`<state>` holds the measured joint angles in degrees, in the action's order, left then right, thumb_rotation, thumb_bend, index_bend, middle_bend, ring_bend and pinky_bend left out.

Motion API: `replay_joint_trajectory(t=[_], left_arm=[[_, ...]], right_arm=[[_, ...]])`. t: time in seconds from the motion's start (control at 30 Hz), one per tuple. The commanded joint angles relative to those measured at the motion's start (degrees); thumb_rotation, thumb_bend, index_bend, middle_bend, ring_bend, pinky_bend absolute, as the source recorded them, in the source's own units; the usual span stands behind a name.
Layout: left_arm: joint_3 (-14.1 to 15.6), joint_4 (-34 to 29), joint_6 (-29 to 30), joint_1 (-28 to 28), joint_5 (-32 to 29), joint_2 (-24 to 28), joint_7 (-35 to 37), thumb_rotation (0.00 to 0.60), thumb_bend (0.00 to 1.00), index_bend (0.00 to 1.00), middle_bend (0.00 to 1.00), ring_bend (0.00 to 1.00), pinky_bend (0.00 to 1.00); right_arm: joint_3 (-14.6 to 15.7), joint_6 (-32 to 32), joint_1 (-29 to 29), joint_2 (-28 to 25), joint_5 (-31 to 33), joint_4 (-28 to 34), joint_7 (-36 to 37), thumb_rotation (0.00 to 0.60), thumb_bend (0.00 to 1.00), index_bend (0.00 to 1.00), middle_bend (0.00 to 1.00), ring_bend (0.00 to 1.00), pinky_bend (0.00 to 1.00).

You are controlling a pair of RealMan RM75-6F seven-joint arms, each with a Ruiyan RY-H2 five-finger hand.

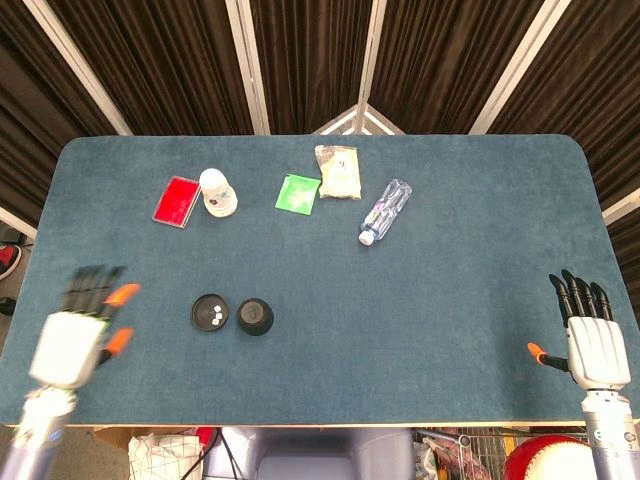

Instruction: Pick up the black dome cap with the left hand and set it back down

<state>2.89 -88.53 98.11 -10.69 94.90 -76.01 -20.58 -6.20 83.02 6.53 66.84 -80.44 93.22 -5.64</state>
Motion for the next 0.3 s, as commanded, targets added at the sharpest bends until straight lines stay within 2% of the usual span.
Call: replay_joint_trajectory(t=[0.03,0.3], left_arm=[[-0.4,6.6,2.7,2.6,-1.9,-0.7,6.7,0.6,0.38,0.26,0.09,0.0,0.0],[-0.8,8.2,-0.5,2.8,-3.7,-0.2,10.9,0.6,0.39,0.26,0.09,0.0,0.0]], right_arm=[[-0.3,0.4,-0.1,0.0,0.4,0.1,-0.9,0.6,0.15,0.04,0.02,0.04,0.01],[-0.7,1.7,-0.6,-0.4,0.5,1.2,-1.6,0.6,0.15,0.04,0.02,0.04,0.01]])
